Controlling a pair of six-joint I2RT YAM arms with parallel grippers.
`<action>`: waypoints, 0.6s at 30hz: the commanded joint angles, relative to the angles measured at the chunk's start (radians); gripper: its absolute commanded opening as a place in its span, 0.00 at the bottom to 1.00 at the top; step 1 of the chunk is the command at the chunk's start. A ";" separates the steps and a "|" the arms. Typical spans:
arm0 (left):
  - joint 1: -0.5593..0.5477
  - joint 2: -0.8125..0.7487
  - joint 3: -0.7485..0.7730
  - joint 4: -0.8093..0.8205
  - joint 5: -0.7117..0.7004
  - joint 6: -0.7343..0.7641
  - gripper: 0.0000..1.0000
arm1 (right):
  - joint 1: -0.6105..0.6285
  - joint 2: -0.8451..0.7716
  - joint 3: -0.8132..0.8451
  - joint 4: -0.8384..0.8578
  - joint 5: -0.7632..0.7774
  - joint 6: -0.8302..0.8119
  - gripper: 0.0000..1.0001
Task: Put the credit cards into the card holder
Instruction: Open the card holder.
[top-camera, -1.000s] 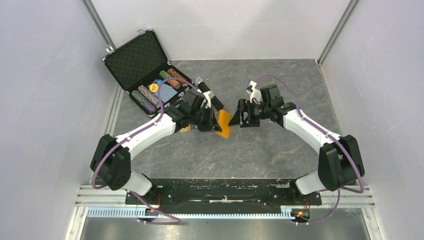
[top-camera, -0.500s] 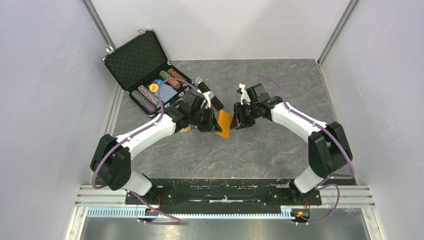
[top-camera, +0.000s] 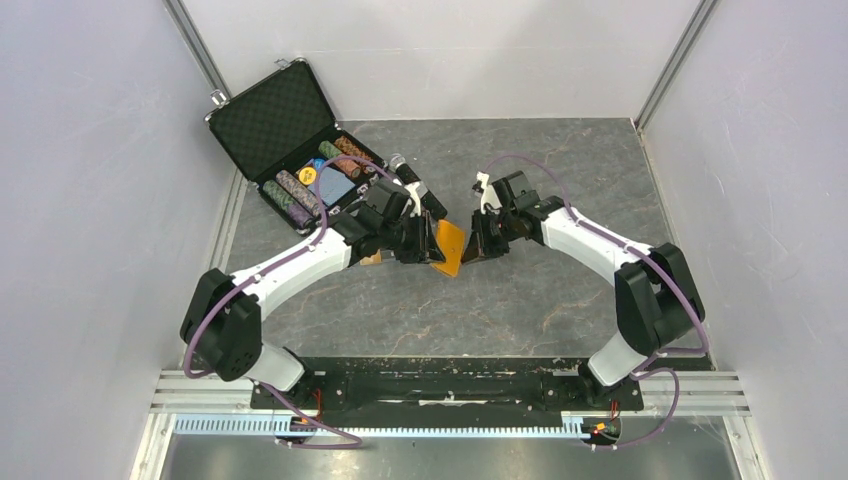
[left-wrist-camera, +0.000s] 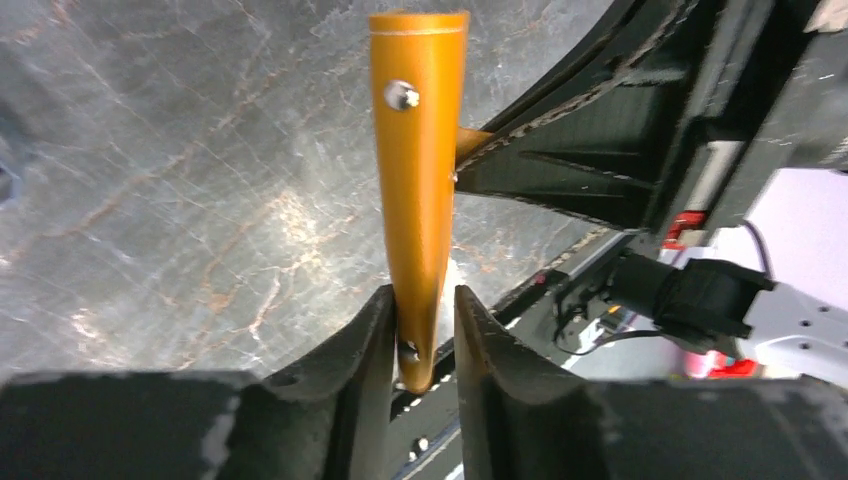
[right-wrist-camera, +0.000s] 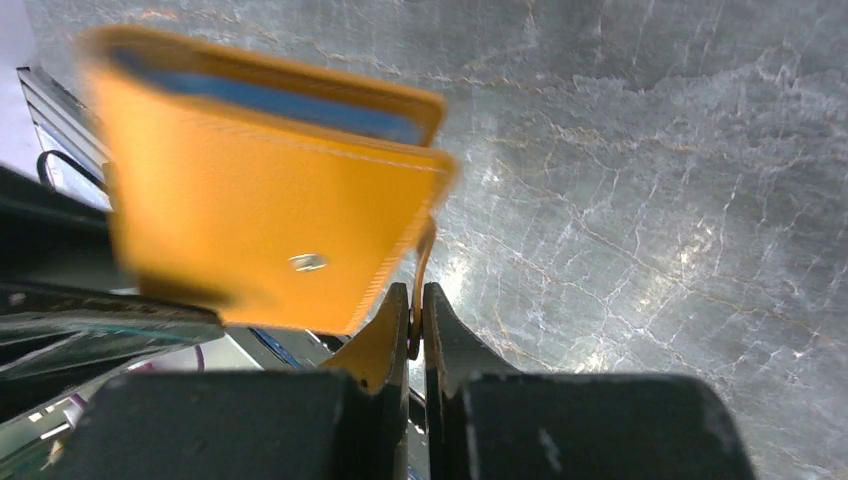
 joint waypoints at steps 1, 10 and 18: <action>0.002 -0.069 0.023 0.004 -0.100 0.009 0.51 | -0.002 -0.048 0.142 -0.023 -0.019 -0.107 0.00; 0.005 -0.208 0.091 -0.063 -0.400 0.196 0.92 | -0.001 -0.114 0.301 -0.100 -0.104 -0.348 0.00; 0.007 -0.228 0.132 -0.100 -0.342 0.506 0.96 | -0.001 -0.047 0.420 -0.253 -0.239 -0.496 0.00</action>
